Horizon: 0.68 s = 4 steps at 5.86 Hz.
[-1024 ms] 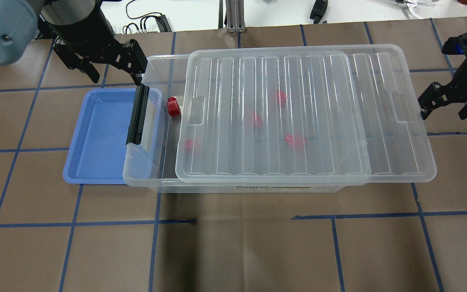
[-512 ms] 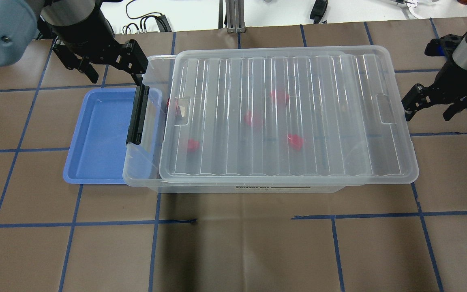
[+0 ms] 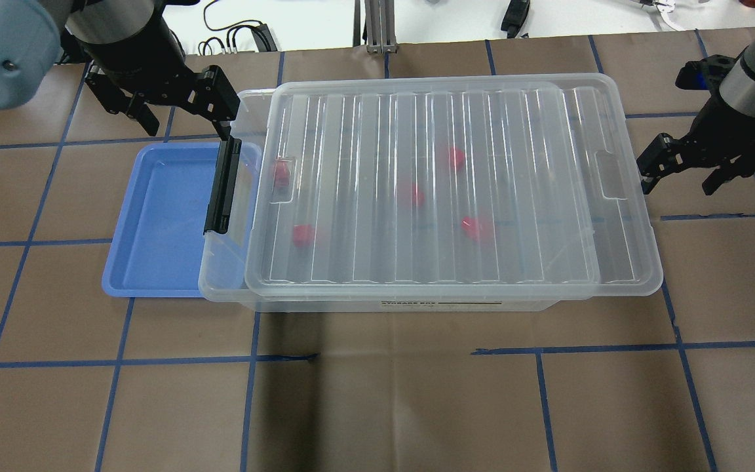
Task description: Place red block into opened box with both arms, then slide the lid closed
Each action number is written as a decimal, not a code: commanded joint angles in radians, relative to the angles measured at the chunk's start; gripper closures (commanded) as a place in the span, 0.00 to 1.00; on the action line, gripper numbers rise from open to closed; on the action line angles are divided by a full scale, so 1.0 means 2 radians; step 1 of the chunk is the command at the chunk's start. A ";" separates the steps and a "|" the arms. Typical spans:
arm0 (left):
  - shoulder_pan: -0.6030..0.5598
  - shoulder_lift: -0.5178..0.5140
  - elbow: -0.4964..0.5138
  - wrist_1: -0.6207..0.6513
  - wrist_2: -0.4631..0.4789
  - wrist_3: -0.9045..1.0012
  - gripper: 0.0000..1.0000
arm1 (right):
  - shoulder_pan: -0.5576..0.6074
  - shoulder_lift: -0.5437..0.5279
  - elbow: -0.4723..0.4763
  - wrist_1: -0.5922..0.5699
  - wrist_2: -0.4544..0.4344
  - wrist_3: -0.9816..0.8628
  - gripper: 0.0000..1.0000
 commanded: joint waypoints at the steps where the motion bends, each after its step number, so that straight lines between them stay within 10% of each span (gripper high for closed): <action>1: 0.001 0.001 -0.002 0.000 0.000 0.000 0.02 | 0.012 0.001 0.000 0.001 0.013 0.010 0.00; 4: 0.001 0.003 -0.003 0.000 0.000 0.001 0.02 | 0.038 0.001 0.000 0.001 0.013 0.035 0.00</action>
